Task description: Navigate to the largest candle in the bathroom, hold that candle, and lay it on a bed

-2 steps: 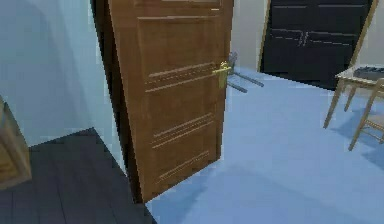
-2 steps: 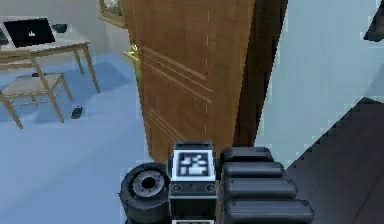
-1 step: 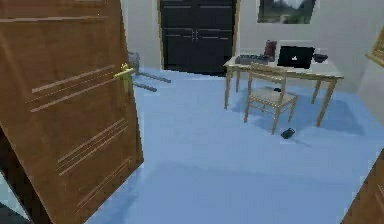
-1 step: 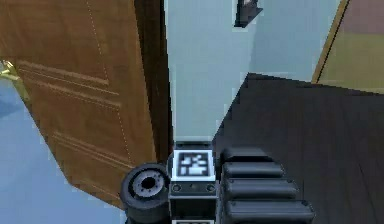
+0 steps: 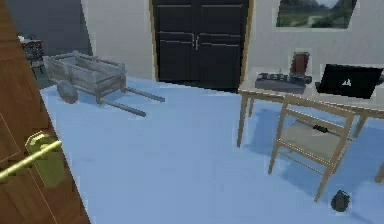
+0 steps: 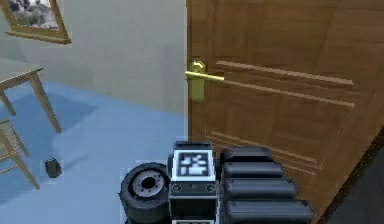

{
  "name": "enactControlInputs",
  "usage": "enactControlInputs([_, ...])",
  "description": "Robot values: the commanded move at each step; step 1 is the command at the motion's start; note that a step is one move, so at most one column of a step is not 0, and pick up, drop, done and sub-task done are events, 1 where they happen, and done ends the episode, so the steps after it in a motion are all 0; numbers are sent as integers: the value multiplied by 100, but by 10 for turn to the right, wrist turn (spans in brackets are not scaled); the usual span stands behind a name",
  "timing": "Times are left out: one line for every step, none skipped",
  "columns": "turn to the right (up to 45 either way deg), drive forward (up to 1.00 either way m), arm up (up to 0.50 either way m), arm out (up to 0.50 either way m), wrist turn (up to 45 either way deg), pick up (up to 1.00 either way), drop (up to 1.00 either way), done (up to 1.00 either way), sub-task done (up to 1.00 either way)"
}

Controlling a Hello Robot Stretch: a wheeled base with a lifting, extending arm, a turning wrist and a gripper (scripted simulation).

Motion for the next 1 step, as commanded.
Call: enactControlInputs([0,50,0,0,0,0,0,0,0])
